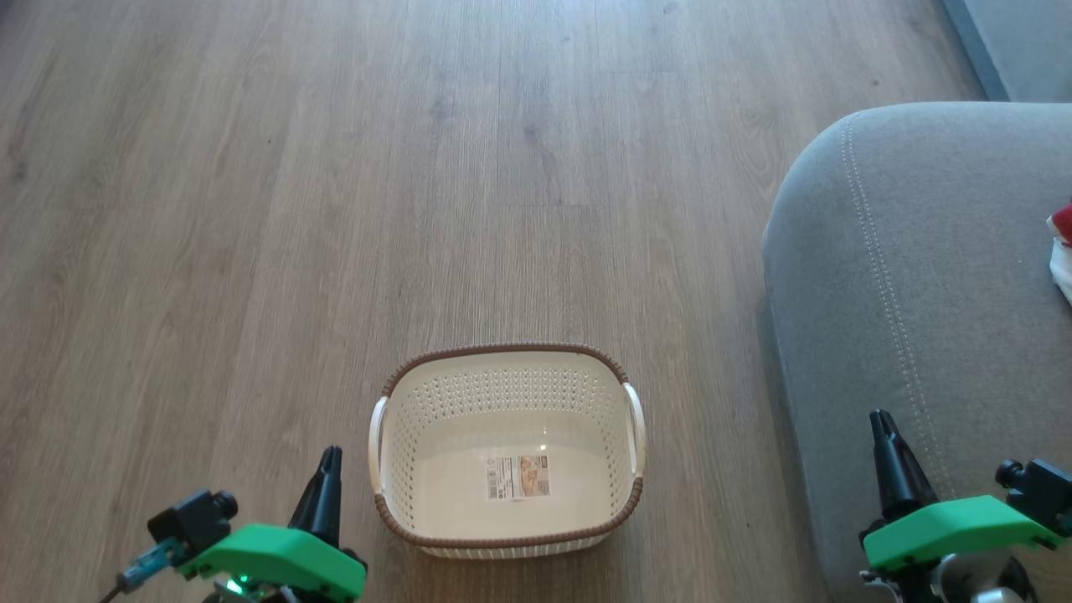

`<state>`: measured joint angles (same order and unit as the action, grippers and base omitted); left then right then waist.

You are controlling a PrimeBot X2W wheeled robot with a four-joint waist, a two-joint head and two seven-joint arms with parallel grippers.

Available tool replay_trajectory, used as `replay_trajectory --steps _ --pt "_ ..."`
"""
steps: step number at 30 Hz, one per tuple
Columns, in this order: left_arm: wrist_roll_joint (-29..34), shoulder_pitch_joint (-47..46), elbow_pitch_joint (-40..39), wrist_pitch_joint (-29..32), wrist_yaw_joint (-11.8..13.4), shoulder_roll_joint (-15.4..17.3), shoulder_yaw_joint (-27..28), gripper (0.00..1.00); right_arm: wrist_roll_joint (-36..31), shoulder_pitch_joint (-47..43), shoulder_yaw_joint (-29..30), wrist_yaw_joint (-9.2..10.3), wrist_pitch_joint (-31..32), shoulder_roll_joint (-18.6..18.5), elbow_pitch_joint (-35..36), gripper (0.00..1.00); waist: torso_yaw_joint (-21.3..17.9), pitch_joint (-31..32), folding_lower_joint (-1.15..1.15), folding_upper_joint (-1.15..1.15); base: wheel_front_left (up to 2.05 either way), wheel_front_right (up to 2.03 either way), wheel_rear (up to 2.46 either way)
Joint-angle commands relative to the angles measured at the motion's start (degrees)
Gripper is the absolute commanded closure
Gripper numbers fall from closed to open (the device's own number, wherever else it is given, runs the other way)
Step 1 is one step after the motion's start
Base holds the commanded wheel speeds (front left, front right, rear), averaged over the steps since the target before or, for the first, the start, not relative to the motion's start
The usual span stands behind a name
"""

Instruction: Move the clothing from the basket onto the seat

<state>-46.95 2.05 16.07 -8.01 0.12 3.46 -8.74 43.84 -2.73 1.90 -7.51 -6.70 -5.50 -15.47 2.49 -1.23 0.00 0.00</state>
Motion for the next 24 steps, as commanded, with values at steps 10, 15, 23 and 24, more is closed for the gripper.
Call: replay_trajectory --steps 10,15,23,24 --pt "-7.0 -4.0 -1.8 1.9 -1.4 0.7 3.1 1.0 7.2 3.5 0.7 0.01 1.9 0.3 1.6 1.0 -0.3 0.1 0.0 0.0 0.0 0.0 0.0" --pt "-10.1 -4.3 -1.9 2.7 -1.9 0.7 3.8 1.0 10.4 3.9 1.0 0.01 2.8 0.4 1.6 1.0 -0.5 0.2 0.0 0.0 0.0 0.0 0.0" --pt "-14.9 -4.8 -1.9 4.0 -2.6 0.8 5.0 1.0 15.4 4.5 1.5 0.01 4.1 0.7 1.6 1.0 -0.8 0.3 0.0 0.0 0.0 0.0 0.0" --pt "-15.5 -4.8 -1.9 4.2 -2.7 0.8 5.2 1.0 16.0 4.6 1.5 0.01 4.3 0.7 1.6 1.0 -0.8 0.3 0.0 0.0 0.0 0.0 0.0"
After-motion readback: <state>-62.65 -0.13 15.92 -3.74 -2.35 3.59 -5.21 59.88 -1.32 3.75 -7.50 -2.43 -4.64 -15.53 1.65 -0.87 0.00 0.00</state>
